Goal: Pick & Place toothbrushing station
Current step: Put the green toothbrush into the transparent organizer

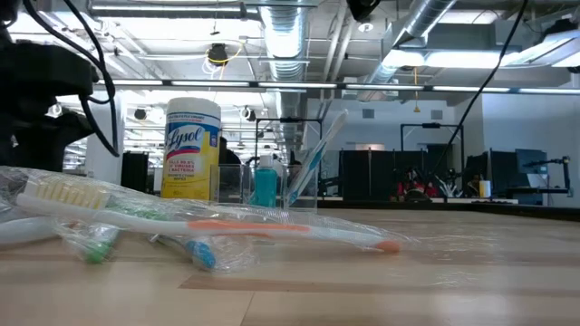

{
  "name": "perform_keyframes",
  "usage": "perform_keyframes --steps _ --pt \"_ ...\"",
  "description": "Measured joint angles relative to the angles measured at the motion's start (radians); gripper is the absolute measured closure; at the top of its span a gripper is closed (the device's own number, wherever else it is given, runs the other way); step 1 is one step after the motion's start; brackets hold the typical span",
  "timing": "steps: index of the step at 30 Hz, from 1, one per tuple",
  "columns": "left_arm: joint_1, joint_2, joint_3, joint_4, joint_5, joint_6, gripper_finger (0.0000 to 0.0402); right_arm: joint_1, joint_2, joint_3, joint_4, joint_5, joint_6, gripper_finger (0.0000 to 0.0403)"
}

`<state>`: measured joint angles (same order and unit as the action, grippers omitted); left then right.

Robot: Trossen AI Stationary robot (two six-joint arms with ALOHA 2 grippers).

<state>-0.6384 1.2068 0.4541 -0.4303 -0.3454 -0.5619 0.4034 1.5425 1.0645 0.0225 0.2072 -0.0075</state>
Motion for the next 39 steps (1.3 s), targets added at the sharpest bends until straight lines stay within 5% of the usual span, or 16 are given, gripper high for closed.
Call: perform_keyframes --steps 5,12,39 --pt "0.000 0.000 0.000 0.000 -0.006 0.004 0.0285 0.000 0.000 0.000 0.000 0.000 0.000 0.0291" --pt "0.000 0.000 0.000 0.000 -0.006 0.006 0.0392 0.000 0.000 0.000 0.000 0.000 0.000 0.0291" --pt "0.009 -0.005 0.190 -0.004 -0.023 0.052 0.0401 0.000 0.000 0.000 0.020 0.001 0.000 0.0291"
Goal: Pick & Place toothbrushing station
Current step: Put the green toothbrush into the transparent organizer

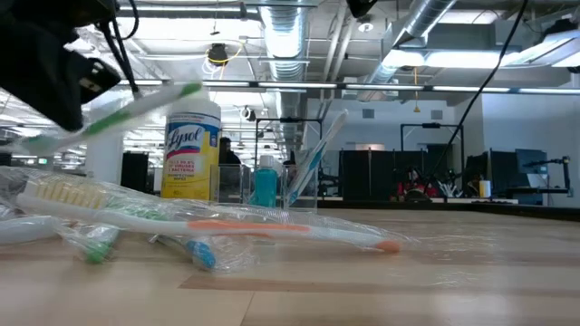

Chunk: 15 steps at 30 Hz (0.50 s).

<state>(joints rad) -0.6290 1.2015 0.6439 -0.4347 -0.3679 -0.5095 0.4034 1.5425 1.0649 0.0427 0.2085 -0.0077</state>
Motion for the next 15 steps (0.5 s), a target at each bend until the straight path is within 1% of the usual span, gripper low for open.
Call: perform_keyframes --steps 11,15 --pt "0.072 0.000 0.096 0.004 -0.002 -0.004 0.0401 -0.021 0.000 0.000 -0.011 0.000 0.008 0.0291" --pt "0.100 0.000 0.123 0.007 -0.002 -0.030 0.0401 -0.021 0.000 0.000 -0.050 -0.001 0.008 0.0291"
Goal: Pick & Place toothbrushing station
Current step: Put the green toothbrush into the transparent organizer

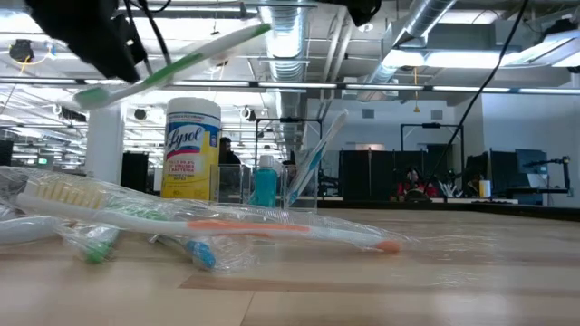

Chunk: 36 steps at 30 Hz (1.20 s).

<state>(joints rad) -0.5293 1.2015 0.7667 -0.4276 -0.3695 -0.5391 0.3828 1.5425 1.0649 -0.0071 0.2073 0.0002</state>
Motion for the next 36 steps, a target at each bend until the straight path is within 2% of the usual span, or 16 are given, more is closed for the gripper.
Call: perform_keyframes --steps 9,15,21,27,36 --pt "0.053 0.063 0.052 0.012 0.012 0.000 0.0401 0.000 0.003 0.000 0.000 0.000 -0.016 0.0291" --pt "0.114 0.168 0.128 0.018 0.079 -0.020 0.0401 -0.004 0.046 0.008 0.003 0.020 -0.089 0.0291" --pt "0.177 0.228 0.181 0.020 0.150 -0.027 0.0401 0.001 0.046 0.041 -0.114 0.068 -0.090 0.0291" --pt "0.222 0.227 0.190 0.038 0.206 -0.049 0.0401 0.012 0.049 0.038 -0.132 0.073 -0.146 0.0291" --pt "0.250 0.225 0.191 0.085 0.299 -0.066 0.0401 0.011 0.050 0.037 -0.164 0.188 -0.220 0.0291"
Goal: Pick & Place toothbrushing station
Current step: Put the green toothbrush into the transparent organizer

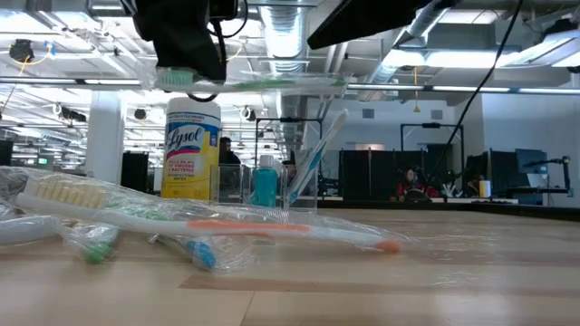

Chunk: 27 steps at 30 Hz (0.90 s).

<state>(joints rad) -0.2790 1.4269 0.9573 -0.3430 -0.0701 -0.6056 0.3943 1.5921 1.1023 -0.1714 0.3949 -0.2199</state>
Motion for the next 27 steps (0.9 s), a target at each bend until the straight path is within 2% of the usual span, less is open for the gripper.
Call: perform_keyframes --steps 13,16,18,27 --pt "-0.001 0.000 0.000 0.017 0.023 0.001 0.0401 -0.023 0.022 0.014 -0.064 -0.005 -0.052 0.0291" --pt "-0.001 0.000 0.000 0.022 0.026 0.002 0.0401 -0.034 0.075 0.076 -0.089 -0.004 -0.054 0.0291" --pt "-0.001 -0.001 -0.001 0.028 0.034 0.003 0.0401 -0.036 0.122 0.124 -0.196 0.000 -0.059 0.0291" --pt "-0.003 -0.001 -0.005 0.025 0.044 0.006 0.0401 -0.043 0.336 0.406 -0.478 -0.001 -0.079 0.0291"
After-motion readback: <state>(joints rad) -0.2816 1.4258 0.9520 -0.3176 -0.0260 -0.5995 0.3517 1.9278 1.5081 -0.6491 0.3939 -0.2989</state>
